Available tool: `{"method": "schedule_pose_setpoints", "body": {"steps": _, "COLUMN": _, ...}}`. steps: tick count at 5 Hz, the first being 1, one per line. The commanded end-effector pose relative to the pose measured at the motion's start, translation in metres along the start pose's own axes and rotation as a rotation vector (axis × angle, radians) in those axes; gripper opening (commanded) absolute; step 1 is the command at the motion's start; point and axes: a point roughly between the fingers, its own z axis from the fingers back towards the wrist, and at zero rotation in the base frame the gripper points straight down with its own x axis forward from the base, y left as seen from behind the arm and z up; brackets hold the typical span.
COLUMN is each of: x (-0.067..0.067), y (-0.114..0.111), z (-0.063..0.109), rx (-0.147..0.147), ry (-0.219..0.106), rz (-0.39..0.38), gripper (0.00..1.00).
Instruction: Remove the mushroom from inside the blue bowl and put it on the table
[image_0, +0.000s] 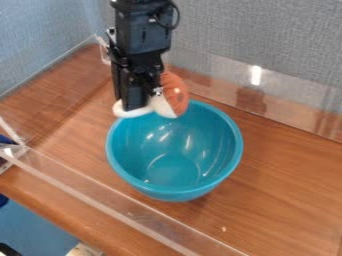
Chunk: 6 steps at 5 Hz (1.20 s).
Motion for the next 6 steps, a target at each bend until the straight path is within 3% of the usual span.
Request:
{"method": "schedule_pose_setpoints", "body": {"steps": 1, "x": -0.001, "y": 0.005, "z": 0.019, "rx": 0.037, "ry": -0.064, "rz": 0.009, "gripper": 0.00}}
{"method": "schedule_pose_setpoints", "body": {"steps": 3, "x": -0.001, "y": 0.006, "z": 0.022, "rx": 0.036, "ry": -0.081, "rz": 0.005, "gripper": 0.00}}
{"method": "schedule_pose_setpoints", "body": {"steps": 4, "x": -0.012, "y": 0.021, "z": 0.021, "rx": 0.039, "ry": -0.068, "rz": 0.031, "gripper": 0.00}}
{"method": "schedule_pose_setpoints", "body": {"steps": 6, "x": -0.058, "y": 0.088, "z": 0.003, "rx": 0.036, "ry": -0.008, "rz": 0.155, "gripper": 0.00}}
